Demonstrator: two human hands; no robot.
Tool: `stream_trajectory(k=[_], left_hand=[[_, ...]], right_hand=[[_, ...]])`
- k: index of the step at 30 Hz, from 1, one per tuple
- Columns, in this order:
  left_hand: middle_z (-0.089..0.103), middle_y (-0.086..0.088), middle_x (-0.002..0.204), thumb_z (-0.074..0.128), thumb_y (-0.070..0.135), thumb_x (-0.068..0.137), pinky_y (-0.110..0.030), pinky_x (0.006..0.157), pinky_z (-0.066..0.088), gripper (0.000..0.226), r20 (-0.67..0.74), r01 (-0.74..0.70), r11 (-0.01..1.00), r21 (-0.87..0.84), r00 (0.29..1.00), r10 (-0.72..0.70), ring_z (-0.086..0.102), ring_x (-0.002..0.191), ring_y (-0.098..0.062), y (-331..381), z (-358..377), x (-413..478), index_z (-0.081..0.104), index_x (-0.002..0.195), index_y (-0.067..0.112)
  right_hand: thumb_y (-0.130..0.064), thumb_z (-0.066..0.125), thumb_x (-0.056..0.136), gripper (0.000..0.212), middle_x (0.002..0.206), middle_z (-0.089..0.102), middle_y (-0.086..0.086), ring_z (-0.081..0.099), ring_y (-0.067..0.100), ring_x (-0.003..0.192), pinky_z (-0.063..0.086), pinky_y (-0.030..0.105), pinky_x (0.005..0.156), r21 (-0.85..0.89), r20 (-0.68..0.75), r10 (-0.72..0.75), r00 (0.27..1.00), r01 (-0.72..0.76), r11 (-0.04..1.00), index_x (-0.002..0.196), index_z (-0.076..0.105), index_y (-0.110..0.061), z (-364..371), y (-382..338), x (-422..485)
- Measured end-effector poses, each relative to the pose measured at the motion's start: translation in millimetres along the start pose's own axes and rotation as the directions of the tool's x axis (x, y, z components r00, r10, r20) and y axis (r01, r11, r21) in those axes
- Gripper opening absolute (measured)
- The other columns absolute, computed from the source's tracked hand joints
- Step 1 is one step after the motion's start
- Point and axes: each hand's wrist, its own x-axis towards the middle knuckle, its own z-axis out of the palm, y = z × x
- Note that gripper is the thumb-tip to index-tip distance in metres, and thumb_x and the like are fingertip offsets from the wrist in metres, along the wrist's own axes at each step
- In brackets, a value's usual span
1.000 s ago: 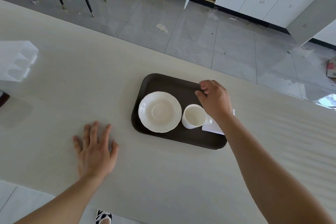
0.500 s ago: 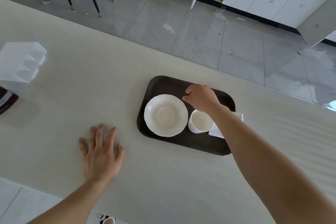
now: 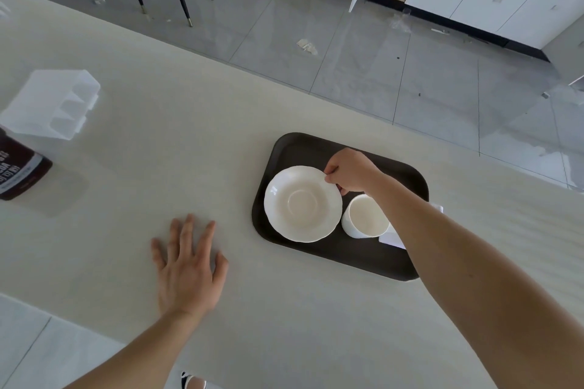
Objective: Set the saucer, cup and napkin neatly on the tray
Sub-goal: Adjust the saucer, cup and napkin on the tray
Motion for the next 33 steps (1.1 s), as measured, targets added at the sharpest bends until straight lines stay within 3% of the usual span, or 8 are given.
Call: stream_trajectory(k=[5,12,20,33], left_hand=[[0.039,-0.018,0.153,0.038,0.04,0.084,-0.064,0.117,0.011,0.061,0.004,-0.008,1.0,0.013,1.0,0.008,0.027,0.146,-0.04,-0.7,0.2,0.0,0.048,0.141,0.021],[0.039,-0.017,0.153,0.037,0.041,0.085,-0.063,0.117,0.011,0.06,0.012,-0.012,1.0,0.027,1.0,0.011,0.027,0.146,-0.04,-1.7,0.6,0.5,0.048,0.142,0.022],[0.04,-0.017,0.153,0.036,0.04,0.086,-0.064,0.117,0.013,0.06,0.017,-0.009,1.0,0.026,1.0,0.008,0.028,0.146,-0.04,-0.2,-1.6,0.2,0.05,0.141,0.02],[0.04,-0.017,0.153,0.037,0.04,0.085,-0.064,0.117,0.012,0.06,0.012,-0.011,1.0,0.024,1.0,0.011,0.028,0.146,-0.04,0.1,-1.7,-0.1,0.05,0.141,0.02]], right_hand=[[-0.011,0.061,0.091,0.014,0.082,0.077,0.003,0.073,0.013,0.058,0.058,0.03,0.076,0.074,-0.024,0.021,0.999,-0.019,0.997,0.092,0.074,-0.016,-0.8,0.7,4.5],[-0.009,0.06,0.094,0.015,0.086,0.077,0.011,0.076,0.023,0.071,0.06,0.041,0.084,0.241,-0.053,0.131,0.99,-0.114,0.964,0.1,0.074,-0.009,-7.5,7.4,11.8],[-0.003,0.062,0.091,0.02,0.074,0.074,0.007,0.074,0.019,0.056,0.062,0.033,0.069,0.418,-0.096,0.25,0.964,-0.189,0.889,0.077,0.068,-0.017,-3.6,14.6,17.8],[-0.001,0.065,0.089,0.016,0.082,0.072,0.01,0.075,0.027,0.065,0.063,0.04,0.074,0.632,-0.087,0.357,0.93,-0.226,0.742,0.079,0.067,-0.013,-2.5,14.9,22.7]])
